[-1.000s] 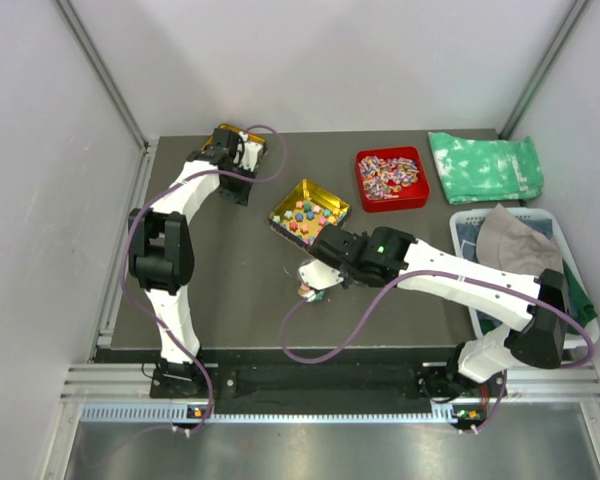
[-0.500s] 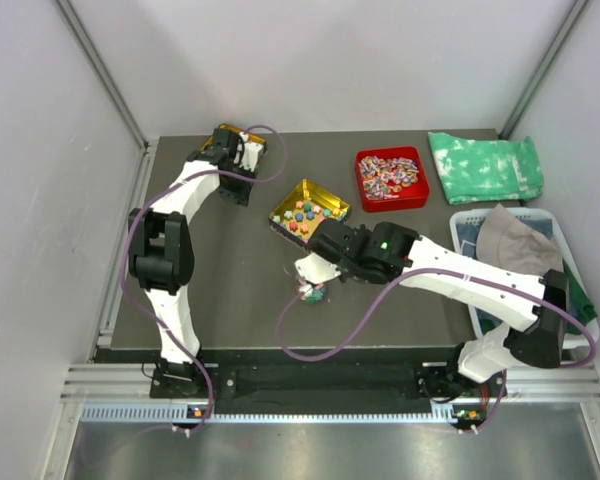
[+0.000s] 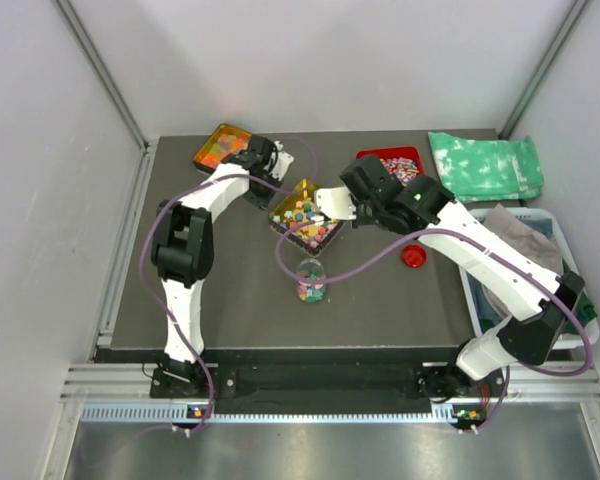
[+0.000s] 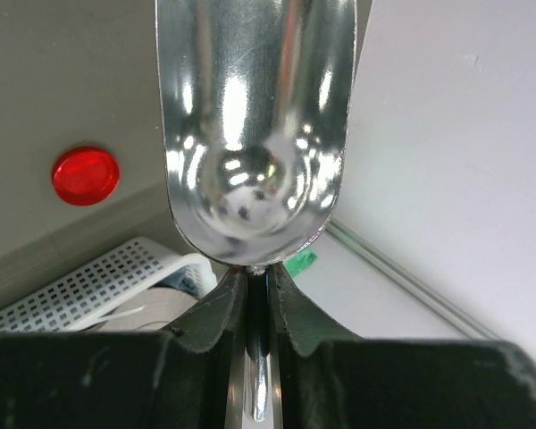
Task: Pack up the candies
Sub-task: Adjust the storage box at the center of the board, then adjust the spatula.
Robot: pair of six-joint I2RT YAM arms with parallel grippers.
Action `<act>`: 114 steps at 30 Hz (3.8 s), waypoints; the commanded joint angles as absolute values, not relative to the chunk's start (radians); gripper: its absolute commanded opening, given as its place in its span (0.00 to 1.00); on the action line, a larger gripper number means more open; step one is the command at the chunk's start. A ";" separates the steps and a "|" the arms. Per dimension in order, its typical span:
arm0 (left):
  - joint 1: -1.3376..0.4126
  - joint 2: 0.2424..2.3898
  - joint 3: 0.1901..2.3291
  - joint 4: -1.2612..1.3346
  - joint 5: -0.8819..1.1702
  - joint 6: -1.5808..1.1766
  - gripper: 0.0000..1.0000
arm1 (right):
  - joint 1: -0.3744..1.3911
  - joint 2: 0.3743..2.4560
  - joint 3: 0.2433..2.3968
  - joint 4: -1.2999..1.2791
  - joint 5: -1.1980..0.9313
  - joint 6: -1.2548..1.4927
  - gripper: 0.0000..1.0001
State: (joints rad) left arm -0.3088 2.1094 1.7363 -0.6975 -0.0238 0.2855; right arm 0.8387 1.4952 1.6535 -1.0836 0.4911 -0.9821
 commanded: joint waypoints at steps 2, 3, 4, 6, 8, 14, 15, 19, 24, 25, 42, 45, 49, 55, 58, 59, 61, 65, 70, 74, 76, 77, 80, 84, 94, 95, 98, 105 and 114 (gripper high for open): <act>-0.310 2.129 1.819 -0.657 -0.051 0.290 0.32 | 0.825 1.462 1.660 -1.077 0.459 -0.934 0.00; -0.310 2.126 1.822 -0.649 -0.043 0.284 0.32 | 0.824 1.460 1.655 -1.078 0.462 -0.934 0.00; -0.310 2.123 1.827 -0.640 -0.041 0.278 0.32 | 0.824 1.456 1.652 -1.078 0.465 -0.934 0.00; -0.310 2.117 1.842 -0.634 -0.044 0.265 0.34 | 0.822 1.456 1.660 -1.078 0.469 -0.934 0.00; -0.310 2.112 1.856 -0.603 -0.066 0.250 0.38 | 0.822 1.457 1.663 -1.077 0.472 -0.936 0.00; -0.313 2.137 1.936 -0.561 -0.005 0.244 0.49 | 0.811 1.457 1.667 -1.069 0.472 -0.934 0.00; -0.319 2.146 1.951 -0.569 0.038 0.244 0.49 | 0.808 1.456 1.666 -1.069 0.471 -0.934 0.00; -0.350 2.226 2.025 -0.621 0.097 0.261 0.50 | 0.805 1.454 1.669 -1.072 0.469 -0.934 0.00; -0.373 2.290 2.078 -0.635 0.126 0.252 0.50 | 0.805 1.447 1.677 -1.075 0.468 -0.931 0.00; -0.373 2.307 2.086 -0.646 0.130 0.242 0.49 | 0.804 1.445 1.677 -1.075 0.468 -0.931 0.00; -0.403 2.356 2.098 -0.644 0.089 0.261 0.20 | 0.805 1.420 1.596 -1.059 0.460 -0.949 0.00; -0.423 2.356 2.105 -0.641 0.032 0.294 0.15 | 0.805 1.431 1.569 -1.032 0.471 -0.979 0.00; -0.449 2.359 2.111 -0.637 -0.034 0.319 0.06 | 0.804 1.453 1.542 -0.977 0.498 -1.038 0.00; -0.477 2.355 2.123 -0.614 -0.136 0.342 0.00 | 0.804 1.502 1.509 -0.864 0.548 -1.149 0.00; -0.483 2.345 2.143 -0.614 -0.150 0.338 0.00 | 0.801 1.534 1.509 -0.836 0.551 -1.170 0.00; -0.482 2.341 2.144 -0.608 -0.149 0.334 0.00 | 0.799 1.539 1.516 -0.828 0.543 -1.163 0.00; -0.479 2.316 2.140 -0.603 -0.124 0.321 0.00 | 0.788 1.552 1.526 -0.821 0.528 -1.143 0.00; -0.476 2.272 2.112 -0.598 -0.032 0.288 0.09 | 0.746 1.559 1.531 -0.804 0.447 -1.028 0.00; -0.474 2.290 2.074 -0.589 -0.014 0.278 0.10 | 0.686 1.559 1.491 -0.784 0.371 -0.928 0.00; -0.466 2.292 2.014 -0.560 -0.005 0.259 0.10 | 0.658 1.557 1.434 -0.769 0.342 -0.904 0.00; -0.465 2.292 1.991 -0.548 -0.005 0.250 0.18 | 0.652 1.551 1.401 -0.758 0.336 -0.888 0.00; -0.465 2.293 1.985 -0.545 -0.005 0.249 0.24 | 0.646 1.548 1.391 -0.752 0.330 -0.881 0.00; -0.462 2.293 1.979 -0.543 0.026 0.238 0.32 | 0.637 1.536 1.365 -0.732 0.316 -0.848 0.00; -0.427 2.247 1.986 -0.534 0.114 0.161 0.44 | 0.614 1.513 1.335 -0.698 0.292 -0.804 0.00; -0.310 2.088 1.957 -0.491 0.642 -0.024 0.48 | 0.597 1.503 1.281 -0.631 0.275 -0.727 0.00; -0.311 2.082 1.939 -0.482 0.705 -0.038 0.48 | 0.598 1.508 1.290 -0.629 0.273 -0.720 0.00; -0.330 2.089 1.928 -0.465 0.718 -0.054 0.50 | 0.597 1.523 1.334 -0.644 0.249 -0.698 0.00; -0.380 2.128 1.963 -0.468 0.709 -0.058 0.50 | 0.618 1.546 1.397 -0.643 0.236 -0.681 0.00; -0.411 2.118 1.951 -0.466 0.698 -0.052 0.49 | 0.620 1.566 1.424 -0.643 0.245 -0.680 0.00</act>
State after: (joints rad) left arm -0.4129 2.1387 1.9522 -0.4988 0.6823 -0.0505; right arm 0.6147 1.5558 1.3842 -0.6743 0.2565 -0.6949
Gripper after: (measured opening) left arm 0.494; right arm 0.105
